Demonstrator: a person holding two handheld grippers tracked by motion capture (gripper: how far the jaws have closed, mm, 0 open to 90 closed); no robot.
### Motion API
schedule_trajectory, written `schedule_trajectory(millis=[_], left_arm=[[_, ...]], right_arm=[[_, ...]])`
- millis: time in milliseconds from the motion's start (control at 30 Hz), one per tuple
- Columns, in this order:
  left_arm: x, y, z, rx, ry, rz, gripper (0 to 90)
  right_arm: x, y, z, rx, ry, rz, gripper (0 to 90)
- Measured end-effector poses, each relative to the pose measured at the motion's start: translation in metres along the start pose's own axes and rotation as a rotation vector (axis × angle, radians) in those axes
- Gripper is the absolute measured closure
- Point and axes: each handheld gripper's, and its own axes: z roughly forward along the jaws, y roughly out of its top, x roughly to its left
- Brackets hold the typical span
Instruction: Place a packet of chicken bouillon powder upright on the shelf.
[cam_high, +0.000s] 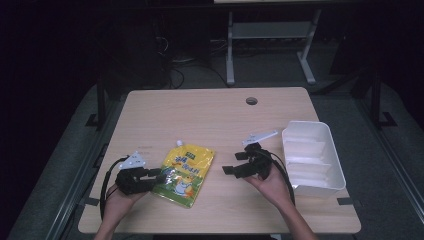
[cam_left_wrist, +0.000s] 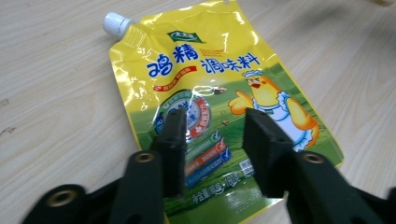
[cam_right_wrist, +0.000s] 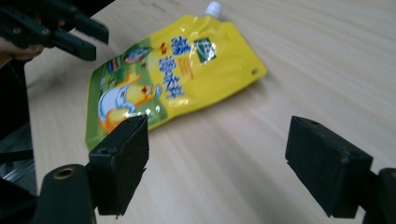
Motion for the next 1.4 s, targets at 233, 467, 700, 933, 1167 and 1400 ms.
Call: schedule_trajectory(millis=[233, 467, 700, 933, 1167, 1400], left_arm=[[0.007, -0.004, 0.006, 0.051, 0.012, -0.013, 84.3], [0.006, -0.004, 0.007, 0.073, -0.009, -0.014, 89.8], [0.007, -0.007, 0.011, 0.111, -0.006, -0.001, 89.7], [0.008, -0.008, 0.012, 0.106, -0.009, -0.011, 89.0], [0.005, -0.008, 0.013, 0.112, 0.011, 0.007, 87.8], [0.005, -0.008, 0.013, 0.108, 0.011, 0.009, 87.4]], right_arm=[[-0.006, 0.029, 0.032, 0.063, -0.024, 0.019, 25.3], [-0.009, 0.048, 0.059, 0.115, -0.061, 0.024, 28.7], [-0.02, 0.051, 0.081, 0.133, -0.075, 0.091, 35.4], [-0.029, 0.045, 0.095, 0.157, -0.023, 0.159, 41.6], [-0.022, 0.049, 0.087, 0.07, 0.1, 0.16, 58.3], [-0.02, 0.045, 0.102, 0.143, 0.112, 0.168, 65.0]])
